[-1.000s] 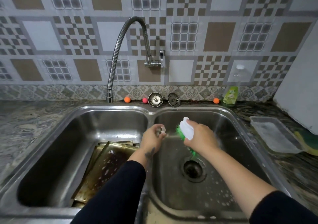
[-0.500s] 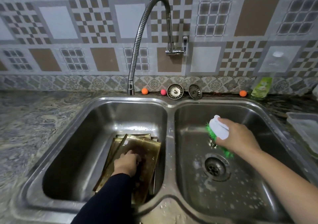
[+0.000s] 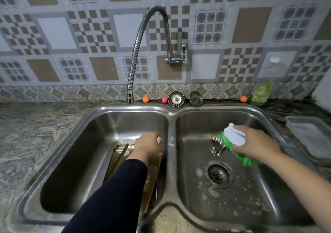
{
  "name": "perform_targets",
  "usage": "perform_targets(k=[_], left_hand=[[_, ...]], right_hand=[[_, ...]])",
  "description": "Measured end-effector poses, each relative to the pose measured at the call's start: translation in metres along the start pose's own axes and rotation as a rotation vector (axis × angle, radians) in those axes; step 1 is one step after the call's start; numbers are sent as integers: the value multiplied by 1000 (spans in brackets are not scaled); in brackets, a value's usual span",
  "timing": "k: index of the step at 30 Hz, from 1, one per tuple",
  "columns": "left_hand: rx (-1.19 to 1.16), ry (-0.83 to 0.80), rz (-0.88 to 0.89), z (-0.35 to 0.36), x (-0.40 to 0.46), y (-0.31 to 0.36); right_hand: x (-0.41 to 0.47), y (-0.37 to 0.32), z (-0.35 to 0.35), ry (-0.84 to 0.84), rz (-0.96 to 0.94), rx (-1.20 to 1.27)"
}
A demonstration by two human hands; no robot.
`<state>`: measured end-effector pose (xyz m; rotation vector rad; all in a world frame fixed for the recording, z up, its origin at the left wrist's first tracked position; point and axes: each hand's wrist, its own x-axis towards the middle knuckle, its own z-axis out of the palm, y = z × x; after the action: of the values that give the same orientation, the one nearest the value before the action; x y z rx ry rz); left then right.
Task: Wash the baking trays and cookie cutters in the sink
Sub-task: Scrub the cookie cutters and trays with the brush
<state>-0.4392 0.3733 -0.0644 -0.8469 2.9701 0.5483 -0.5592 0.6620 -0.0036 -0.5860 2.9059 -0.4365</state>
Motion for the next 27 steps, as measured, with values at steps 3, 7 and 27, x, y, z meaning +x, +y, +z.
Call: perform_targets(k=[3, 7, 27], left_hand=[[-8, 49, 114, -2, 15, 47], [-59, -35, 207, 26, 28, 106], [1, -183, 35, 205, 142, 214]], right_hand=[[2, 27, -24, 24, 42, 0], [11, 68, -67, 89, 103, -56], [94, 219, -48, 83, 243, 59]])
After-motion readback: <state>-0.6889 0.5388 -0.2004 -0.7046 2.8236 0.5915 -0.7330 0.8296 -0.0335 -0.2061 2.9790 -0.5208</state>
